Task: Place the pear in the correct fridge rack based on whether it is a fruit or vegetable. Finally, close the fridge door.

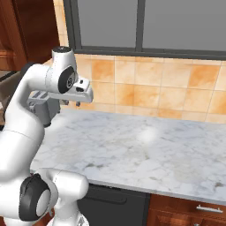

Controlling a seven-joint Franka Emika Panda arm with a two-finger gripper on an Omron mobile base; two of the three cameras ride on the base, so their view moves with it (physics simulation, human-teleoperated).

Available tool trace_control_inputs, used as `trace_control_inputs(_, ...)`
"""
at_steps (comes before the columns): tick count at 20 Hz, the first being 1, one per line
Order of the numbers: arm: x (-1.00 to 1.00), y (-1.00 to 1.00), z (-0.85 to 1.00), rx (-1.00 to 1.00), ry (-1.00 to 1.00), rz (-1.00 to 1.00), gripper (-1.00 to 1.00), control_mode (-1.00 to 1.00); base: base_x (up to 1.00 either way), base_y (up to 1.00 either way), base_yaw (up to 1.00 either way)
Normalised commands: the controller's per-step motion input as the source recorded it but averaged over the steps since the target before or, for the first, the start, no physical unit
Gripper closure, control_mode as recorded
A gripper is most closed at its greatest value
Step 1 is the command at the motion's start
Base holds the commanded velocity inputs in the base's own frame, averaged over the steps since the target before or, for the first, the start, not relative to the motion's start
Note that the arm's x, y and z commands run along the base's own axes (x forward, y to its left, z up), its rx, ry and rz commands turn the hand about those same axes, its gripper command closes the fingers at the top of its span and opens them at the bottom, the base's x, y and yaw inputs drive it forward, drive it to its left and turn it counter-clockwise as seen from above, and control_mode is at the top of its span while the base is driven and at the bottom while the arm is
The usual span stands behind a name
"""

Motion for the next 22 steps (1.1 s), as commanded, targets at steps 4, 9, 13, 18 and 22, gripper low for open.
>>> trace_control_inputs(4, -0.09, 0.33, 0.00, 0.00, -0.02, 0.03, -1.00, -1.00, 0.00, 0.00, 0.00)
trace_control_inputs(9, -0.27, 1.00, -0.11, -0.02, -0.01, 0.16, -1.00, -1.00, 0.00, 0.00, 0.00)
trace_control_inputs(13, -0.39, 1.00, -0.51, -0.01, 0.00, 0.16, -1.00, -1.00, 0.00, 0.00, 0.00)
trace_control_inputs(18, -0.02, 1.00, -0.78, -0.06, 0.07, 0.17, -1.00, -1.00, 0.00, 0.00, 0.00)
trace_control_inputs(22, 0.00, 1.00, -0.63, 0.00, 0.12, 0.15, -1.00, -1.00, 0.00, 0.00, 0.00)
